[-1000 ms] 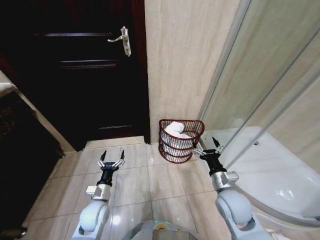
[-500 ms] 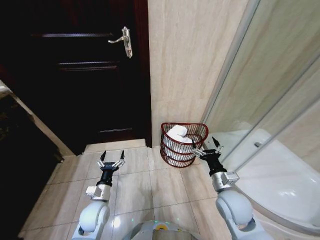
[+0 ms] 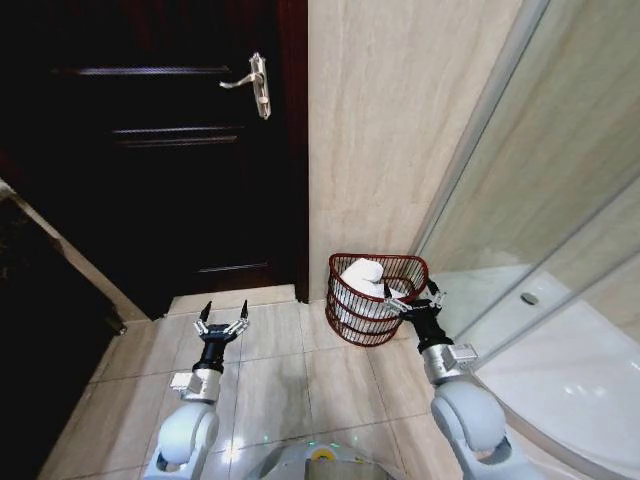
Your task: Discard the used towel into the hamper.
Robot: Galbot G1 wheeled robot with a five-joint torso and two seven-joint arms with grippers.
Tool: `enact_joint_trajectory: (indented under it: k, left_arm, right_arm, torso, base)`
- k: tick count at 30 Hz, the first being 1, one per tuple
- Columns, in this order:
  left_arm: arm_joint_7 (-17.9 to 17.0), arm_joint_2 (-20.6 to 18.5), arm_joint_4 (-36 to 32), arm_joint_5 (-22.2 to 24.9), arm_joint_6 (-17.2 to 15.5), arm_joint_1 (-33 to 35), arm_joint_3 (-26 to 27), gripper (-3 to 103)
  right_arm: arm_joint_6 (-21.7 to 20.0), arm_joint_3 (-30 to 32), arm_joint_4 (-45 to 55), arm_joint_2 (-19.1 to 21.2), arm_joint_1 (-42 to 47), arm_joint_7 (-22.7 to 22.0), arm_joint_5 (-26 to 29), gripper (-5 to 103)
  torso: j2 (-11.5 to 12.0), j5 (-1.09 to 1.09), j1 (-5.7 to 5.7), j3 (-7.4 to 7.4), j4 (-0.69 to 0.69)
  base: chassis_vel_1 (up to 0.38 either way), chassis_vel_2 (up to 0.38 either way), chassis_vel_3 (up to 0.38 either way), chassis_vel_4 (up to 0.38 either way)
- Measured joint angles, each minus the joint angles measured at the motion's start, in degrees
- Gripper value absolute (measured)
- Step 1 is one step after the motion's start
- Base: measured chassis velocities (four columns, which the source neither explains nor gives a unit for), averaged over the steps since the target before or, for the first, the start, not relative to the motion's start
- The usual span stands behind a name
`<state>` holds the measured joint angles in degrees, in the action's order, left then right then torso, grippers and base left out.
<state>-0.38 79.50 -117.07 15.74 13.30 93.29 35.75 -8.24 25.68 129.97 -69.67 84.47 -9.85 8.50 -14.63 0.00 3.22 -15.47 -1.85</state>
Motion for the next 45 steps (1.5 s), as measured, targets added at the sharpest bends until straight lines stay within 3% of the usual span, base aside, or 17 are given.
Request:
enact_joint_trajectory:
  k: [11, 15, 16, 19, 20, 22, 26, 31, 35, 39, 45]
  left_arm:
    - [-0.11, 2.3, -0.33, -1.68, -0.27, -0.01, -0.22, 100]
    - [-0.2, 2.99, -0.63, -1.93, -0.15, 0.84, 0.33, 100]
    - [-0.2, 2.99, -0.63, -1.93, -0.15, 0.84, 0.33, 100]
    - [-0.35, 3.45, -0.95, -2.4, 0.23, 1.73, 0.8, 100]
    - [-0.35, 3.45, -0.95, -2.4, 0.23, 1.73, 0.8, 100]
    - [-0.73, 3.73, -1.36, -2.51, 0.33, 2.26, 1.15, 100]
    - [-1.06, 3.91, -1.51, -2.53, 0.41, 2.52, 1.4, 100]
    - [-2.4, 4.33, -1.61, -2.51, 0.69, 3.49, 2.12, 100]
    - [-3.97, 5.23, -2.14, -2.52, 0.69, 4.46, 2.4, 100]
    - [-4.17, 6.59, -2.69, -3.62, 0.42, 4.91, 2.24, 100]
    - [-4.51, 6.44, -3.83, -4.5, -0.87, 4.58, 1.77, 100]
  right_arm:
    - [-0.81, -0.11, -1.16, 1.23, -2.4, -1.78, 2.86, 100]
    - [-7.14, 0.33, -0.29, 4.74, -6.5, -3.8, 10.17, 100]
    - [-7.14, 0.33, -0.29, 4.74, -6.5, -3.8, 10.17, 100]
    - [-14.71, 1.16, 0.15, 8.09, -10.92, -4.79, 19.2, 100]
    - [-14.71, 1.16, 0.15, 8.09, -10.92, -4.79, 19.2, 100]
    - [-17.8, 1.26, -1.42, 10.28, -13.94, -5.54, 24.41, 100]
    - [-18.64, 1.13, -3.4, 11.82, -16.07, -5.42, 26.48, 100]
    - [-22.22, -0.04, -7.65, 15.24, -22.21, -5.3, 33.23, 100]
    - [-30.14, -0.33, -12.17, 18.29, -28.6, -5.31, 43.8, 100]
    - [-33.81, -2.12, -16.37, 20.71, -33.34, -3.15, 49.54, 100]
    - [-34.18, -9.02, -24.08, 20.43, -41.56, 1.96, 49.89, 100]
  torso:
    - [0.0, 0.01, 0.0, 0.0, 0.01]
    - [0.0, 0.0, 0.0, 0.0, 0.01]
    - [0.0, 0.0, 0.0, 0.0, 0.01]
    - [0.0, 0.0, 0.0, 0.0, 0.0]
    - [0.0, 0.0, 0.0, 0.0, 0.0]
    - [0.0, 0.0, 0.0, 0.0, 0.0]
    - [0.0, 0.01, 0.0, 0.0, 0.0]
    - [0.0, -0.01, 0.0, 0.0, 0.0]
    - [0.0, -0.01, 0.0, 0.0, 0.0]
    - [0.0, 0.0, 0.0, 0.0, 0.01]
    - [0.0, -0.01, 0.0, 0.0, 0.0]
  base:
    - [-0.033, 0.039, 0.031, -0.037]
    - [0.0, 0.0, 0.0, 0.0]
    - [0.0, 0.0, 0.0, 0.0]
    - [0.0, 0.0, 0.0, 0.0]
    - [0.0, 0.0, 0.0, 0.0]
    - [0.0, 0.0, 0.0, 0.0]
    - [0.0, 0.0, 0.0, 0.0]
    - [0.0, 0.0, 0.0, 0.0]
    - [0.0, 0.0, 0.0, 0.0]
    - [0.0, 0.0, 0.0, 0.0]
    - [0.0, 0.0, 0.0, 0.0]
